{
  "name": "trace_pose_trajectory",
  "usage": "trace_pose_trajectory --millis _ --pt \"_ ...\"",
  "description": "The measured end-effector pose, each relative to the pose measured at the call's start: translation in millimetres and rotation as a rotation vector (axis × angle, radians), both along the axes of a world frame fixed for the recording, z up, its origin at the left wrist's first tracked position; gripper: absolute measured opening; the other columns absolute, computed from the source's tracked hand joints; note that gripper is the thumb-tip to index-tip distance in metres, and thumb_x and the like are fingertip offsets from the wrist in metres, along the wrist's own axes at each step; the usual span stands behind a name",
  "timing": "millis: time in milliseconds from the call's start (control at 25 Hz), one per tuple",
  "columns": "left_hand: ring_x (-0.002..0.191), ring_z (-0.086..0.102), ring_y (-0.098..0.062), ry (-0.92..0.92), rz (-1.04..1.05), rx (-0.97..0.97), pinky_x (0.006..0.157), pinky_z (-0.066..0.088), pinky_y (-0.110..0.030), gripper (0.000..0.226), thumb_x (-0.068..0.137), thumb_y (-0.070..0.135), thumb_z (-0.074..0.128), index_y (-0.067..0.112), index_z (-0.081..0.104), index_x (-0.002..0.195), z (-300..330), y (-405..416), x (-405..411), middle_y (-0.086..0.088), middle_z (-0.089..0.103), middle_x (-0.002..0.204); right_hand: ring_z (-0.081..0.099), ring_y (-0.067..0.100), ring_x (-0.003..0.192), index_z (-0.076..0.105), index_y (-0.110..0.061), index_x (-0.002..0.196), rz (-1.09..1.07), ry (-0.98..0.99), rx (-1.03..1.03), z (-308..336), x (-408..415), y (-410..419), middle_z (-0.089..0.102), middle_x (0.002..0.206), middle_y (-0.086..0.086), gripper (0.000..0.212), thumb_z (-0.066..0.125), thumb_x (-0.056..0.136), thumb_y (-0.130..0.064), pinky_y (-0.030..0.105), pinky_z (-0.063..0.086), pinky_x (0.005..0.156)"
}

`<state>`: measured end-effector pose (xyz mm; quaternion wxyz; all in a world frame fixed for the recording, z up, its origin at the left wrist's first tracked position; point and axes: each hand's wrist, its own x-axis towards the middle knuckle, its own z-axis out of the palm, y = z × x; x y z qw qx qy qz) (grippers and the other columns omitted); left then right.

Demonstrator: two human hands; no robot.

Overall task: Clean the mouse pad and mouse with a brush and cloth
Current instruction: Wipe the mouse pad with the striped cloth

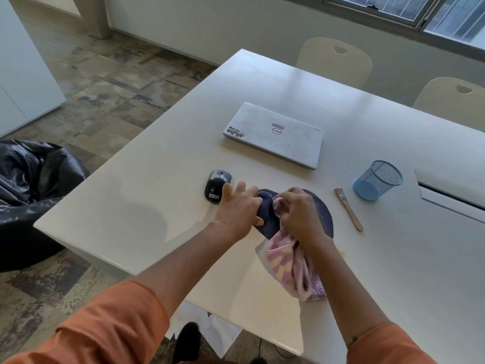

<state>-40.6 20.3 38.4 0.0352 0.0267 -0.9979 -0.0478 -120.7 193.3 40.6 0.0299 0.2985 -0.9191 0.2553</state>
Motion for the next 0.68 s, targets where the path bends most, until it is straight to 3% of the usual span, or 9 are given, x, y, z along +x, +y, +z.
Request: trace_pose_trajectory --millis 120,280,440,520,600,680 --pt "0.119 0.040 -0.023 0.003 -0.003 0.025 0.089 0.025 -0.045 0.046 0.093 0.055 0.067 0.027 0.065 0.129 -3.8 -1.8 0.4 0.009 0.052 0.125 0.063 0.019 0.077 0.082 -0.019 0.082 0.170 0.008 0.079 -14.2 18.3 10.3 0.070 0.086 -0.002 0.021 0.083 0.077 0.001 0.039 0.055 0.067" --pt "0.120 0.040 -0.023 -0.008 -0.020 0.005 0.089 0.025 -0.046 0.045 0.093 0.055 0.068 0.027 0.065 0.127 -3.5 -2.2 -1.5 0.010 0.052 0.124 0.059 0.020 0.066 0.079 -0.017 0.073 -0.050 0.048 0.032 -5.9 -11.3 -3.9 0.068 0.074 0.001 0.014 0.080 0.077 -0.003 0.040 0.053 0.063" --pt "0.119 0.041 -0.022 0.003 -0.017 -0.005 0.088 0.025 -0.045 0.045 0.092 0.057 0.068 0.027 0.066 0.125 -4.3 -3.0 -1.7 0.010 0.053 0.122 0.060 0.018 0.069 0.079 -0.019 0.070 0.107 0.022 0.094 -13.7 25.4 2.7 0.070 0.073 -0.004 0.018 0.080 0.074 -0.001 0.027 0.049 0.066" --pt "0.119 0.041 -0.022 -0.006 -0.030 -0.003 0.088 0.024 -0.045 0.046 0.092 0.057 0.068 0.027 0.066 0.126 -3.7 -3.9 -2.5 0.010 0.053 0.123 0.059 0.020 0.063 0.075 -0.016 0.066 -0.004 0.051 0.087 -3.1 5.2 -2.5 0.064 0.066 -0.003 0.017 0.077 0.074 -0.001 0.019 0.038 0.060" --pt "0.119 0.041 -0.022 -0.007 -0.032 -0.012 0.088 0.024 -0.045 0.046 0.092 0.057 0.068 0.027 0.066 0.126 -3.3 -2.4 -2.8 0.010 0.053 0.122 0.060 0.028 0.065 0.072 -0.013 0.064 -0.109 0.059 0.057 -1.0 0.9 -9.7 0.064 0.068 0.001 0.015 0.075 0.071 0.000 0.028 0.037 0.058" --pt "0.119 0.041 -0.021 -0.009 -0.033 -0.008 0.088 0.024 -0.045 0.048 0.091 0.059 0.068 0.027 0.066 0.127 -2.3 -4.0 -2.7 0.010 0.053 0.123 0.060 0.028 0.069 0.073 -0.014 0.064 -0.020 0.043 0.096 -13.6 24.8 -7.5 0.068 0.071 0.001 0.019 0.077 0.067 0.004 0.030 0.041 0.060"
